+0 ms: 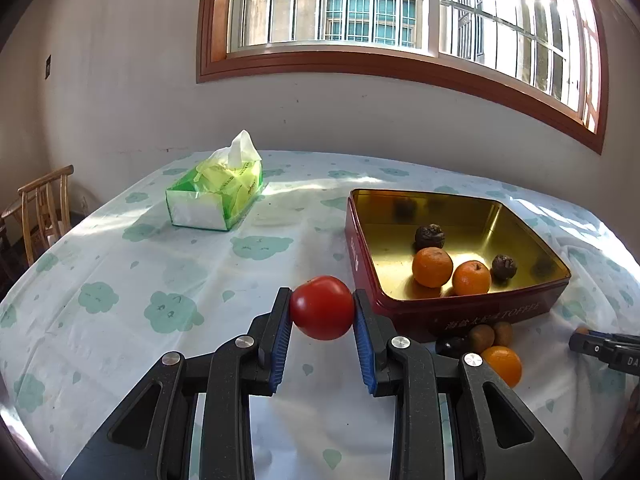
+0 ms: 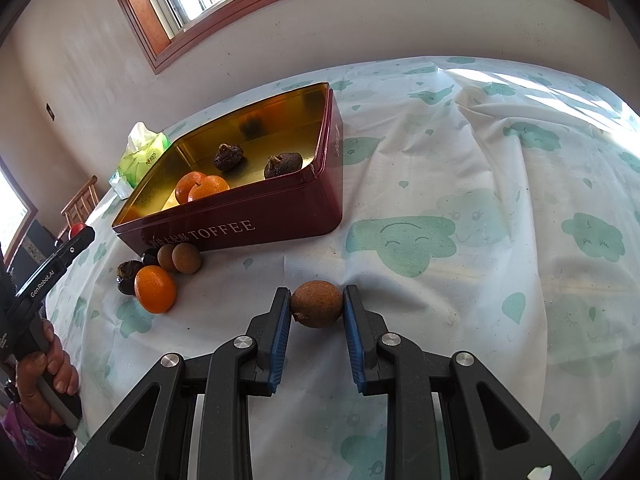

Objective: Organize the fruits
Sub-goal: 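Hold the tomato in the left gripper while the right gripper holds the brown fruit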

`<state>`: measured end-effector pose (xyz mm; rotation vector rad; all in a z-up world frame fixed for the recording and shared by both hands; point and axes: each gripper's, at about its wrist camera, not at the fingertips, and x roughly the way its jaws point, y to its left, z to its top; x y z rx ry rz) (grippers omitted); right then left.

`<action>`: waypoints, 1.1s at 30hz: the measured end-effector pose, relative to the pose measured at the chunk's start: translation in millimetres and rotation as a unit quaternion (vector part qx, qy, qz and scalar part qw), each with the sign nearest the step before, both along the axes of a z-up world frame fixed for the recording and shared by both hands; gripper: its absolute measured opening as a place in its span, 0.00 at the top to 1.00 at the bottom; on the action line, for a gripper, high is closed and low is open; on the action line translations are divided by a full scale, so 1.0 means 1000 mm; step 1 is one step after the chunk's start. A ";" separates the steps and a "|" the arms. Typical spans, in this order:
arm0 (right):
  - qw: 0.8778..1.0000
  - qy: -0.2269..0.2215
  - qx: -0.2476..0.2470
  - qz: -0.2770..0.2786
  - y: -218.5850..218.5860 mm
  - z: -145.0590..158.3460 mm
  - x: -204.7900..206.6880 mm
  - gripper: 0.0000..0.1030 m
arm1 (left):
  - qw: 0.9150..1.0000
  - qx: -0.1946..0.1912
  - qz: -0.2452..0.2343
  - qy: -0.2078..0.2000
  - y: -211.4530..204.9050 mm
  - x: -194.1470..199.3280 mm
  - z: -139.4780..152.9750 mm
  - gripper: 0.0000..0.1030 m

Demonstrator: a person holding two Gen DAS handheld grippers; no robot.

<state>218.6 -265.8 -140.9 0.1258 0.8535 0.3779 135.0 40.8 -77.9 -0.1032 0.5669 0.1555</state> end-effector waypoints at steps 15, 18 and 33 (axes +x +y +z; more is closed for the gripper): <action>1.000 -0.006 -0.025 -0.002 0.005 0.000 -0.001 0.78 | 1.000 0.009 0.008 -0.003 -0.001 -0.002 0.003 0.70; 0.999 -0.007 -0.031 -0.002 0.006 0.001 -0.002 0.77 | 1.000 0.011 0.009 -0.002 0.000 -0.001 0.003 0.70; 0.996 -0.020 -0.092 -0.002 0.022 0.002 -0.005 0.77 | 1.000 0.015 0.013 -0.006 0.000 -0.002 0.003 0.70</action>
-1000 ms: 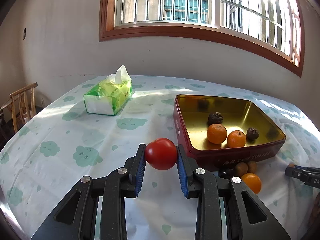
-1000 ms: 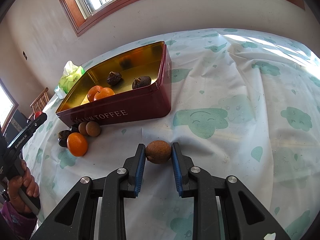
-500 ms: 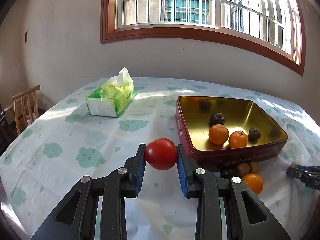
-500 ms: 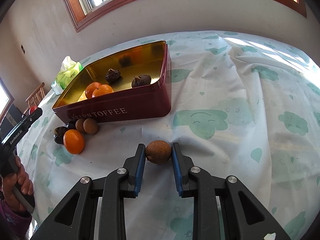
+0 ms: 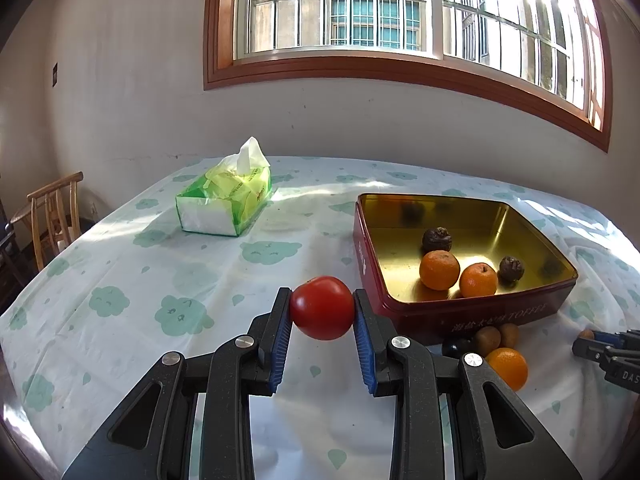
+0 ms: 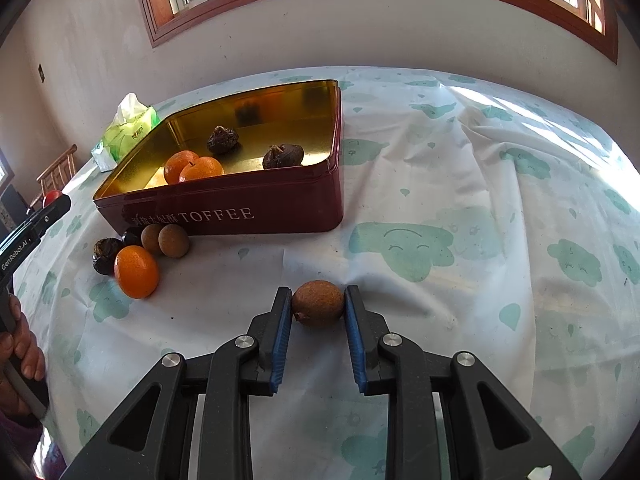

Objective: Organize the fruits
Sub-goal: 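Hold the tomato in the left gripper while the right gripper holds the brown fruit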

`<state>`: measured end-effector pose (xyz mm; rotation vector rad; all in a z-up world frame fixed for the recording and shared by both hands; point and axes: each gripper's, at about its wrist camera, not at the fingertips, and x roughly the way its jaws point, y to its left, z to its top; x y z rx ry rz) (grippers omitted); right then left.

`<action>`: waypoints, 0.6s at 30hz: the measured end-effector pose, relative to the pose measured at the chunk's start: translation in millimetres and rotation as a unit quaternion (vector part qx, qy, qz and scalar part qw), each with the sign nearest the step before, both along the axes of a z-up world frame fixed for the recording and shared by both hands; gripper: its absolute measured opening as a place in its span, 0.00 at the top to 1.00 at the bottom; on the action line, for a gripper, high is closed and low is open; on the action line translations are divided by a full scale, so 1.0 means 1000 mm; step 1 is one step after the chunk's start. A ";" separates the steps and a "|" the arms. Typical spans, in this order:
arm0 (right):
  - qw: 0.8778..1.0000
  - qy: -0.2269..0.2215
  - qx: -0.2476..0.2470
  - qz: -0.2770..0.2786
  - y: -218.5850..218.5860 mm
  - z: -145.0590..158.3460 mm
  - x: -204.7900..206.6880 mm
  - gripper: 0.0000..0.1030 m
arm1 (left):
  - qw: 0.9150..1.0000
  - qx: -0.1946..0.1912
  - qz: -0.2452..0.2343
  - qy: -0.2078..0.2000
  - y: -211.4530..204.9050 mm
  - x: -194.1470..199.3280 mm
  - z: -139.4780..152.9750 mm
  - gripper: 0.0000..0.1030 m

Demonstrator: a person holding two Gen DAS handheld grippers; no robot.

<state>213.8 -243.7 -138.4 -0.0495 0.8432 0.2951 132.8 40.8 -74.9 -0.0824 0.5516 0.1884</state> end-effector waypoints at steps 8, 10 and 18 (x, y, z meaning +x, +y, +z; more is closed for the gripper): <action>1.000 -0.005 -0.025 0.000 0.005 0.000 0.000 0.77 | 1.000 0.000 0.002 -0.007 0.000 -0.002 0.001 0.70; 1.000 -0.006 -0.030 0.000 0.006 0.000 0.000 0.77 | 1.000 0.000 0.003 -0.007 0.000 -0.002 0.001 0.70; 0.999 -0.007 -0.033 -0.002 0.007 0.000 -0.003 0.77 | 1.000 0.001 0.002 -0.011 0.000 -0.003 0.002 0.70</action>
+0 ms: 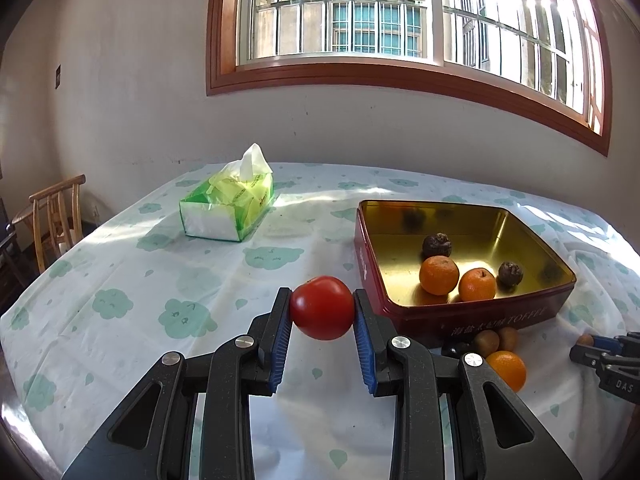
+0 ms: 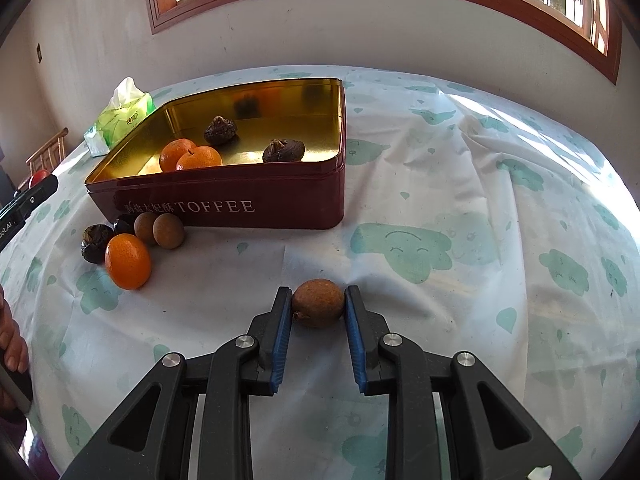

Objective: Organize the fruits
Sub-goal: 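Hold the tomato in the left gripper while the right gripper holds the brown fruit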

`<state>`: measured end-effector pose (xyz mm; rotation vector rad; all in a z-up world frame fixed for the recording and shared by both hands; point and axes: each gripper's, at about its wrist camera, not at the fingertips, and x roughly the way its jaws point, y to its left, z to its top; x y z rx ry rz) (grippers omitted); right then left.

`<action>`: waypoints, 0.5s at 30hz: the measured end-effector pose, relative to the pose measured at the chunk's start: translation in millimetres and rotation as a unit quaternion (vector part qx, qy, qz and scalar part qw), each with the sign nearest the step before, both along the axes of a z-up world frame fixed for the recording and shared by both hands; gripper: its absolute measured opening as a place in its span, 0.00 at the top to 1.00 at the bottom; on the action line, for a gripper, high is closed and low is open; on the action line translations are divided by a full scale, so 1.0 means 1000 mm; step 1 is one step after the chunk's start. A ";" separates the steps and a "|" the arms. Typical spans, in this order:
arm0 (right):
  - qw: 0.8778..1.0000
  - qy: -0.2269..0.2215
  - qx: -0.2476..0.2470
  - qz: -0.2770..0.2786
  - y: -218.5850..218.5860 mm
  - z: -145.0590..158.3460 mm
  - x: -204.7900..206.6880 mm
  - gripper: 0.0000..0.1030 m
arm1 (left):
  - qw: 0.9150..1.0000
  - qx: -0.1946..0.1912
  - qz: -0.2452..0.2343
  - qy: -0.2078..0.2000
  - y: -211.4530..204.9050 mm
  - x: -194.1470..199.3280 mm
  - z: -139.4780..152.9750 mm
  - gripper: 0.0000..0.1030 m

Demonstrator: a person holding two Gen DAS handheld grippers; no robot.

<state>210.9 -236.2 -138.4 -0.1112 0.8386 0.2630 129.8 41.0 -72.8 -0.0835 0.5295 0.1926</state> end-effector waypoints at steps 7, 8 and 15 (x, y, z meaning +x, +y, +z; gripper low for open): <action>1.000 0.001 0.030 -0.007 -0.003 0.001 -0.012 0.77 | 1.000 0.000 -0.001 -0.001 0.000 0.000 0.000 0.70; 0.999 -0.001 0.032 -0.005 -0.002 0.001 -0.015 0.77 | 1.000 0.000 -0.001 -0.001 0.000 0.000 0.000 0.70; 0.999 -0.010 0.048 0.012 0.007 0.008 -0.035 0.77 | 1.000 -0.001 -0.001 -0.001 0.000 0.000 0.000 0.70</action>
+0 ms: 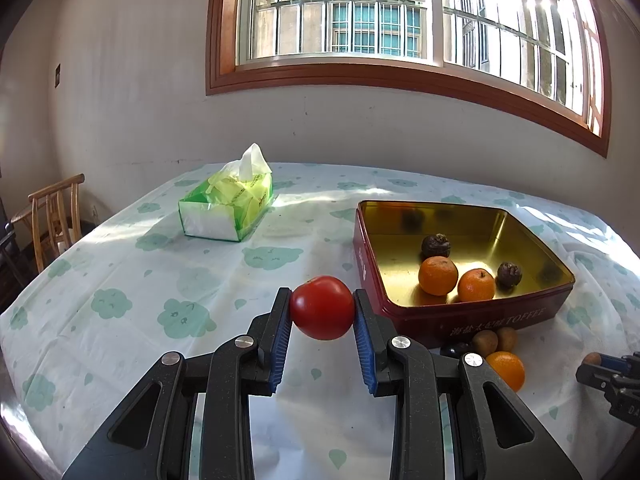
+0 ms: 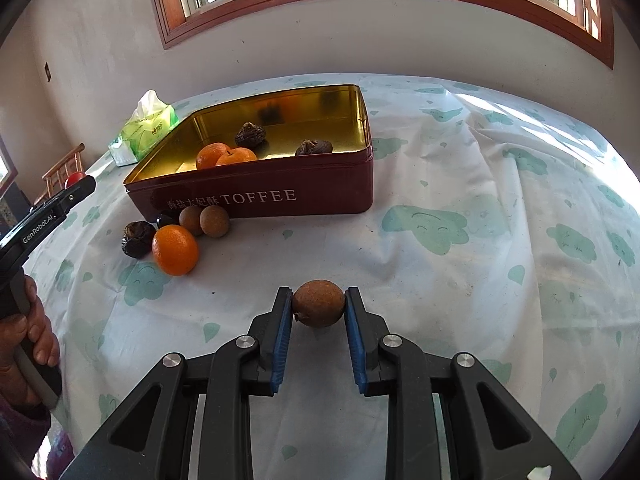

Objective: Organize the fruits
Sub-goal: 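Hold the tomato in the left gripper while the right gripper holds the brown fruit, then carry the tomato and brown fruit over the tin with both grippers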

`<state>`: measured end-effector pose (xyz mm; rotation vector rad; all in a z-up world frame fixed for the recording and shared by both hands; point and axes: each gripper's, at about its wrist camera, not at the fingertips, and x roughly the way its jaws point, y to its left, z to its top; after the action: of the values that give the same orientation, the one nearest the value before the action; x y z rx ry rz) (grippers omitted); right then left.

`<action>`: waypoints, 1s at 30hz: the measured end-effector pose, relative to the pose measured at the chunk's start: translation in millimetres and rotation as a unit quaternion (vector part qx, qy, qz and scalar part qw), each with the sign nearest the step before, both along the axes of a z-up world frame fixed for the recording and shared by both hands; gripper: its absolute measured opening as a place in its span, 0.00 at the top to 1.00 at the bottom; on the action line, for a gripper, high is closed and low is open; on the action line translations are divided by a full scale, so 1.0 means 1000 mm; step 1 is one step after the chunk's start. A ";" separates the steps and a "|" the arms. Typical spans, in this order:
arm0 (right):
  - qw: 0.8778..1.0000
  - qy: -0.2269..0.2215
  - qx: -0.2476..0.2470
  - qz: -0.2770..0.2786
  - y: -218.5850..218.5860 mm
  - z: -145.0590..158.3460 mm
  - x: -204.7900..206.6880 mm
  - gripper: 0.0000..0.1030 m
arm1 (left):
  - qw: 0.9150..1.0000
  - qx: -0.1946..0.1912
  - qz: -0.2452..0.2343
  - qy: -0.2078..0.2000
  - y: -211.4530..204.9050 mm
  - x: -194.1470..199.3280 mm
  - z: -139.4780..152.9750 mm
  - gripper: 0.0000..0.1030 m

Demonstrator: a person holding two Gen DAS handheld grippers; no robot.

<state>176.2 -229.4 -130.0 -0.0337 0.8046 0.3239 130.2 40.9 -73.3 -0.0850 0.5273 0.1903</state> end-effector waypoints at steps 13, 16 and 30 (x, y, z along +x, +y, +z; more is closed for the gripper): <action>0.999 -0.033 0.024 0.033 0.016 0.031 -0.016 0.77 | 1.000 0.001 -0.009 0.003 -0.003 0.001 -0.002 0.70; 0.998 -0.040 0.029 0.038 0.017 0.038 -0.017 0.77 | 1.000 0.006 -0.013 0.000 -0.005 -0.001 -0.002 0.70; 0.996 -0.057 0.046 0.050 0.022 0.062 -0.007 0.77 | 0.999 0.037 -0.033 -0.015 -0.014 0.006 0.030 0.70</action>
<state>169.2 -207.0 -68.3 -0.0074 0.6747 0.4498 136.1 27.2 -43.4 0.0014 0.4928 0.1438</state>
